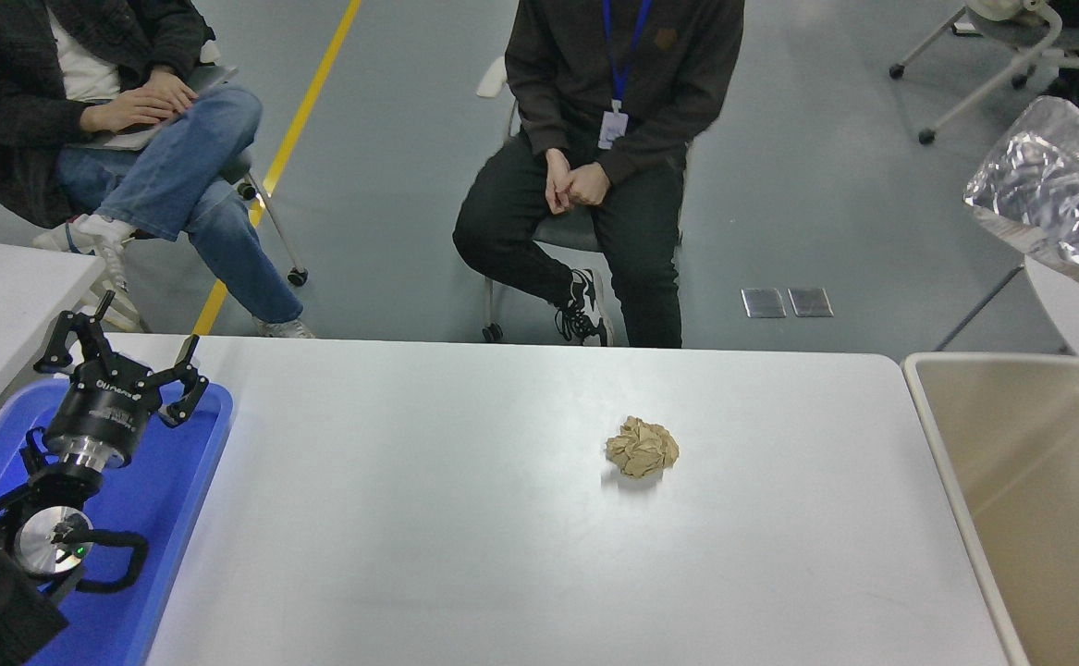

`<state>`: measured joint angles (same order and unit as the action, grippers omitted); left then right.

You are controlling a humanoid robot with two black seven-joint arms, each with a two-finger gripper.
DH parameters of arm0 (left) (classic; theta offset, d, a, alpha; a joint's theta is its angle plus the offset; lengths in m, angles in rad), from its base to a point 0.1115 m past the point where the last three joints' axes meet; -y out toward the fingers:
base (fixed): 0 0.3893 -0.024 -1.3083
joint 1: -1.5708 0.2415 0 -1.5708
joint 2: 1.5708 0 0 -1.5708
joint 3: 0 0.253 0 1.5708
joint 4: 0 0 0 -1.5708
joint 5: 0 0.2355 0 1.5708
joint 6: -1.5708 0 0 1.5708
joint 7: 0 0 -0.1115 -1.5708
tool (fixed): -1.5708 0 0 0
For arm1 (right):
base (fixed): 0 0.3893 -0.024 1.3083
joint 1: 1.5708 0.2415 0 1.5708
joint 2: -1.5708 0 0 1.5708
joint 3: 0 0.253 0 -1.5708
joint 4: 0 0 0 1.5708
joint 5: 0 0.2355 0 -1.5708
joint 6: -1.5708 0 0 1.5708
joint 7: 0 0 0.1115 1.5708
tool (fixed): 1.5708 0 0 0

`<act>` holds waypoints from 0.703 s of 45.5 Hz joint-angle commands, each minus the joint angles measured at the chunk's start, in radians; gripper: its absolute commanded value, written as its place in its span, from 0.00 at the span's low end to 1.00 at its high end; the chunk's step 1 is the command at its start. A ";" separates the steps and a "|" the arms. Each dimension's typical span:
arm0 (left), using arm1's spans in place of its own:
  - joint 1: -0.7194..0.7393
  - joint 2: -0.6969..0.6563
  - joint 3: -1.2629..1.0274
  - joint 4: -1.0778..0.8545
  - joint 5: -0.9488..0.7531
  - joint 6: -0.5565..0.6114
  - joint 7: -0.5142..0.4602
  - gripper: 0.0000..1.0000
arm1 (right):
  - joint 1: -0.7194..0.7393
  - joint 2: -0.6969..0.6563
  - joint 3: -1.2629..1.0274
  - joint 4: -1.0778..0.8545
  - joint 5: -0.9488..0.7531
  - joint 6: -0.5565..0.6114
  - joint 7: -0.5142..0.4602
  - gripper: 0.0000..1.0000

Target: Clean the table surface

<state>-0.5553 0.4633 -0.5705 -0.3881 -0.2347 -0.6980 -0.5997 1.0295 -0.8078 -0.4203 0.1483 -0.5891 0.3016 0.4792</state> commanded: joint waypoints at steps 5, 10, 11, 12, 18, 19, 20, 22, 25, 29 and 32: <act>0.000 0.000 0.000 0.000 0.000 0.000 0.000 1.00 | -0.108 0.021 0.006 -0.084 0.115 -0.006 -0.217 0.00; 0.000 0.000 0.001 0.000 0.000 0.000 0.000 1.00 | -0.140 0.025 0.008 -0.085 0.173 -0.012 -0.301 0.00; 0.000 0.000 0.000 0.000 0.000 0.000 0.000 1.00 | -0.146 0.030 0.009 -0.085 0.184 -0.013 -0.321 0.00; 0.000 0.000 0.000 0.000 0.000 0.000 0.000 1.00 | -0.152 0.033 0.011 -0.085 0.195 -0.013 -0.339 0.00; 0.000 0.001 0.000 0.000 0.000 0.000 0.000 1.00 | -0.204 0.059 0.032 -0.085 0.259 -0.019 -0.390 0.00; 0.000 0.000 0.000 0.000 0.000 0.000 0.000 1.00 | -0.215 0.065 0.037 -0.085 0.262 -0.024 -0.392 0.00; 0.000 0.000 0.000 0.000 0.000 0.000 0.000 1.00 | -0.224 0.071 0.038 -0.087 0.265 -0.030 -0.393 0.00; 0.000 0.000 0.000 0.000 0.000 0.000 0.000 1.00 | -0.244 0.085 0.046 -0.087 0.267 -0.045 -0.395 0.00; 0.000 0.000 0.000 0.000 0.000 0.000 0.000 1.00 | -0.278 0.110 0.061 -0.087 0.267 -0.076 -0.407 0.00; 0.000 0.000 0.000 0.000 0.000 0.000 0.000 1.00 | -0.318 0.139 0.098 -0.087 0.267 -0.093 -0.410 0.00; 0.000 0.000 0.000 0.000 0.000 0.000 0.000 1.00 | -0.345 0.156 0.126 -0.087 0.267 -0.107 -0.410 0.00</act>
<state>-0.5553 0.4633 -0.5702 -0.3881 -0.2347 -0.6980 -0.5997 0.7868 -0.7161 -0.3645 0.0656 -0.3495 0.2453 0.1079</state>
